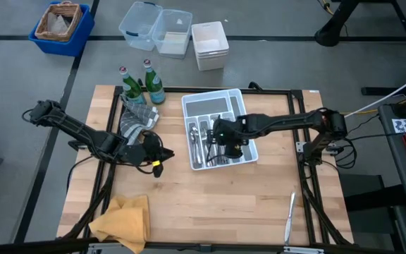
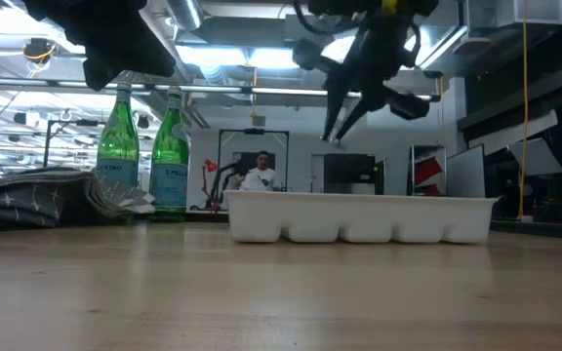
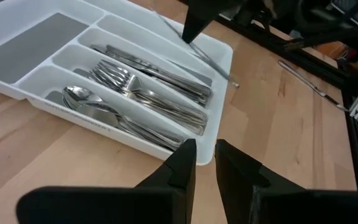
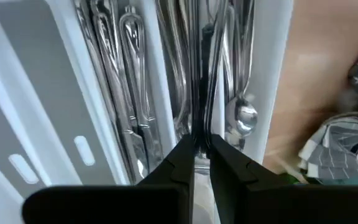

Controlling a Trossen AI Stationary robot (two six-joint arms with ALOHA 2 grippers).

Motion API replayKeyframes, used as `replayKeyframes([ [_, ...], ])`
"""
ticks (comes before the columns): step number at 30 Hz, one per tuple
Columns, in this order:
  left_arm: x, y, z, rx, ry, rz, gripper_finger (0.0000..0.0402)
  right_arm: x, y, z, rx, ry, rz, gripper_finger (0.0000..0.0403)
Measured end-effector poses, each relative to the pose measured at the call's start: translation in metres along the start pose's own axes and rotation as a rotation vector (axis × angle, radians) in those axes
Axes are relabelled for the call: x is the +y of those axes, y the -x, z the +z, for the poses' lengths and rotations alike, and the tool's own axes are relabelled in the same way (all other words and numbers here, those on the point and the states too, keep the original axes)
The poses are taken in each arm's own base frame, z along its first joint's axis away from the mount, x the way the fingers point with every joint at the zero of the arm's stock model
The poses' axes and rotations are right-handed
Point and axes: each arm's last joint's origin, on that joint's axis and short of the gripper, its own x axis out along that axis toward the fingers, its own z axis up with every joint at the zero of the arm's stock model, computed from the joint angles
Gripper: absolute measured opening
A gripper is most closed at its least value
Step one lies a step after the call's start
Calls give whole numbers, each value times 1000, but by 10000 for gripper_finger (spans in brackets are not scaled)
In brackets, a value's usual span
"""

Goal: Sort silverware
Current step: Put the silver table knife into the silverware tray

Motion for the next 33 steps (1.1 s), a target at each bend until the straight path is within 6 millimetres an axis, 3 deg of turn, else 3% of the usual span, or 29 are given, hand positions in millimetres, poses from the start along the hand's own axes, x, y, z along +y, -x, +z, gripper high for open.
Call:
replayKeyframes([
  [12,0,0,0,-3,0,6,49,0,-49,-1,137,115,103,39],
  [22,0,0,0,-4,-8,5,49,-3,-53,-6,168,65,68,39],
  [27,1,1,1,-7,-27,3,49,-8,-53,-6,179,-123,1,39],
  [33,5,17,12,-62,-68,-41,49,-13,-50,-8,213,-624,-93,40],
])
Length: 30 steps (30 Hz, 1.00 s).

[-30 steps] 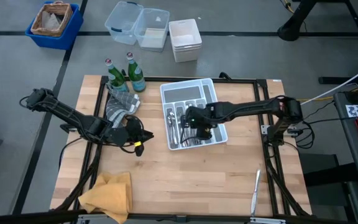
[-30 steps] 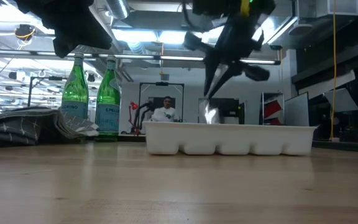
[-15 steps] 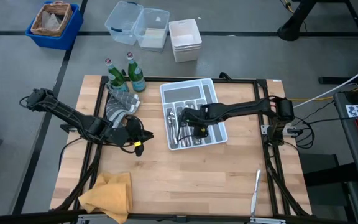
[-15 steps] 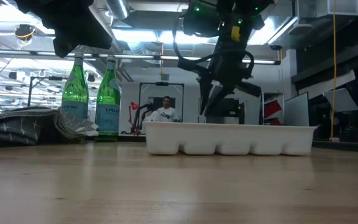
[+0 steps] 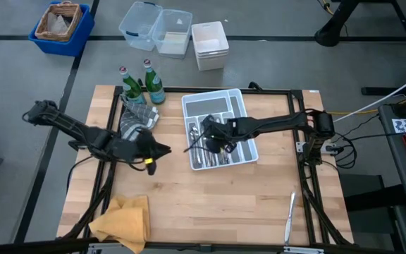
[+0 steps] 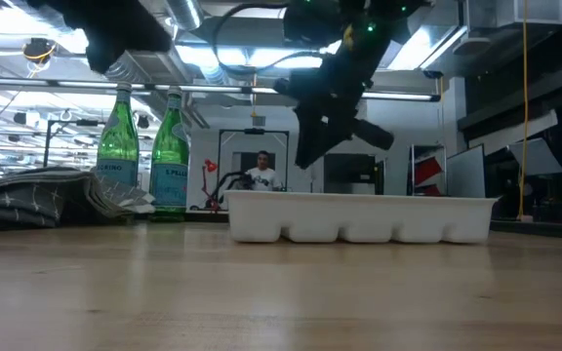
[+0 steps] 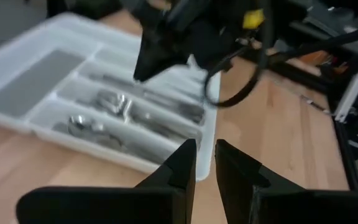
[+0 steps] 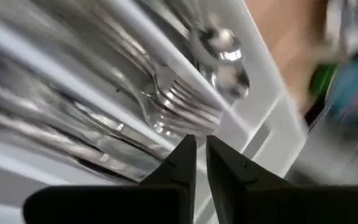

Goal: Sort silverware
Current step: Put the silver table knife into the silverware tray

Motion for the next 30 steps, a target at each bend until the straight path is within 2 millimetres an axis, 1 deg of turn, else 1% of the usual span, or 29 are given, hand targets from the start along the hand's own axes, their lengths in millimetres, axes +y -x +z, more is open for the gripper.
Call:
replayKeyframes([
  [4,9,21,11,-58,-107,-33,49,-5,12,-1,36,-337,32,40],
  [7,22,39,14,-67,-183,-33,49,-10,28,0,76,-625,93,40],
  [10,36,57,15,-64,-207,-31,49,-18,48,5,63,-905,166,40],
  [13,50,71,11,-57,-226,-41,49,-24,68,14,32,-1091,275,40],
  [15,59,78,6,-104,-236,-64,49,-27,83,22,10,-1174,322,40],
  [17,67,82,-2,-159,-236,-86,49,-25,96,31,11,-1239,357,40],
  [21,80,82,-23,-280,-200,-130,49,-12,121,46,101,-1375,413,40],
  [26,89,73,-45,-432,-154,-176,49,22,141,57,394,-1608,420,40],
  [30,88,59,-60,-473,-183,-182,49,51,156,71,569,-1756,368,40],
])
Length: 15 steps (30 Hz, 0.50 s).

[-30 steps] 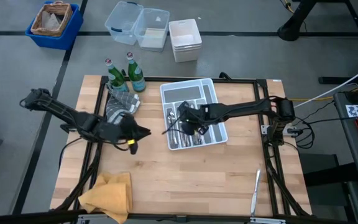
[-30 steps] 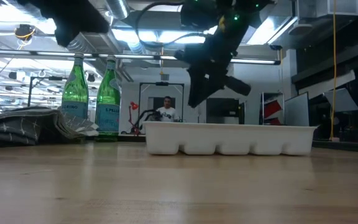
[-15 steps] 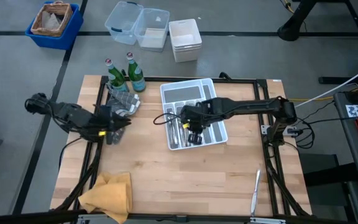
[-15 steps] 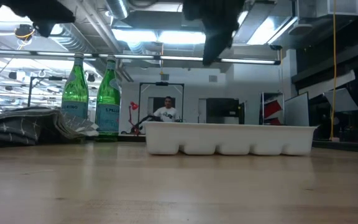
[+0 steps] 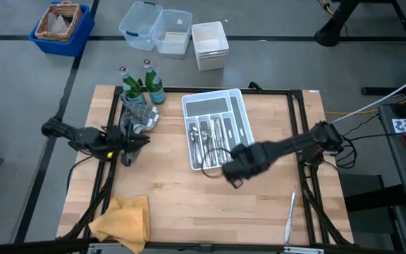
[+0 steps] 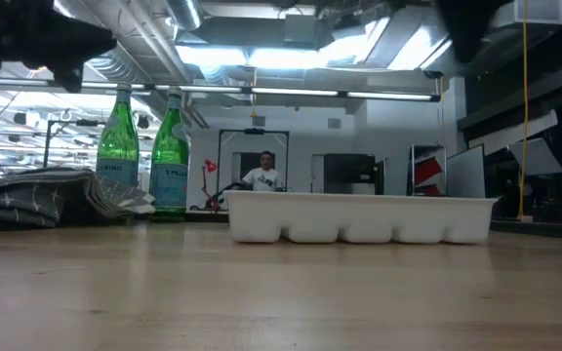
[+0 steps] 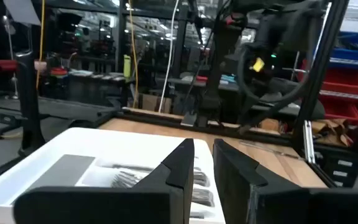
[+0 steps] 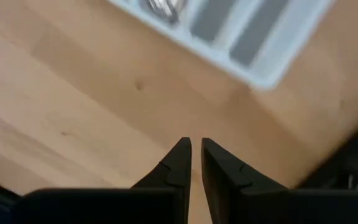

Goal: Sort silverware
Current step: Put the silver table knife into the silverware tray

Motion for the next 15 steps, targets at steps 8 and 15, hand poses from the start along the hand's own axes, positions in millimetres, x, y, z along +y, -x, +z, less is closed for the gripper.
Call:
replayKeyframes([
  [8,2,-7,-27,4,4,0,49,19,2,-61,-1,-214,9,40],
  [15,5,-10,-36,34,7,-17,49,26,-16,-121,-24,-493,-61,40],
])
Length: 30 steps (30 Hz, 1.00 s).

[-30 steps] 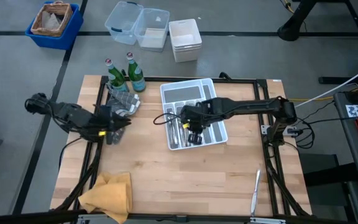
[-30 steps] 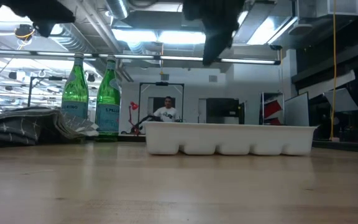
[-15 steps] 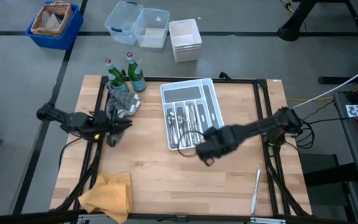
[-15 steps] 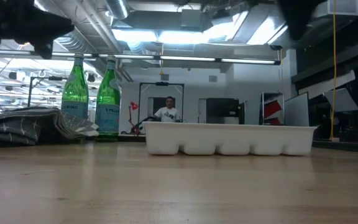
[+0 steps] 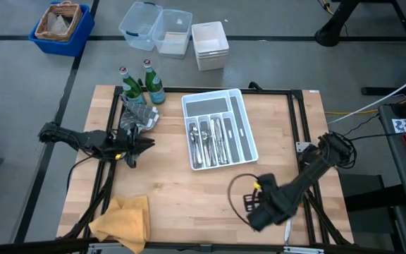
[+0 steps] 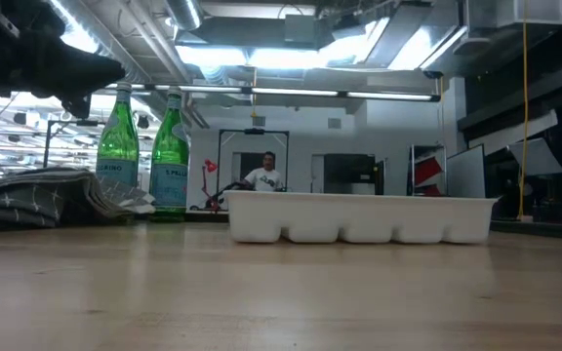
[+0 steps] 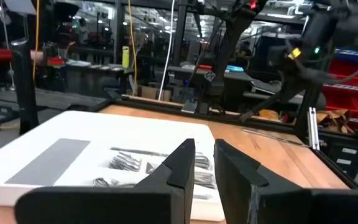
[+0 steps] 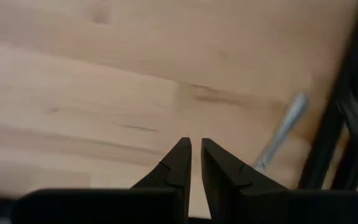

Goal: Sort silverware
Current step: Put the silver table knife into the silverware tray

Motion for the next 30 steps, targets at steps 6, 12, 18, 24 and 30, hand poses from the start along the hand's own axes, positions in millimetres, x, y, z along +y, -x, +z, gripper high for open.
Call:
replayKeyframes([
  [6,2,-1,0,0,-19,17,49,-26,-28,-34,-8,-175,-128,40],
  [12,2,-1,0,1,17,8,49,-36,-56,-49,66,-146,-202,40],
  [18,1,-1,0,5,20,-13,49,-41,-77,-52,89,-139,-243,40],
  [24,1,-1,0,6,29,-13,49,-45,-87,-52,127,-165,-310,53],
  [30,1,-1,0,6,26,-14,49,-45,-97,-54,175,-200,-321,109],
])
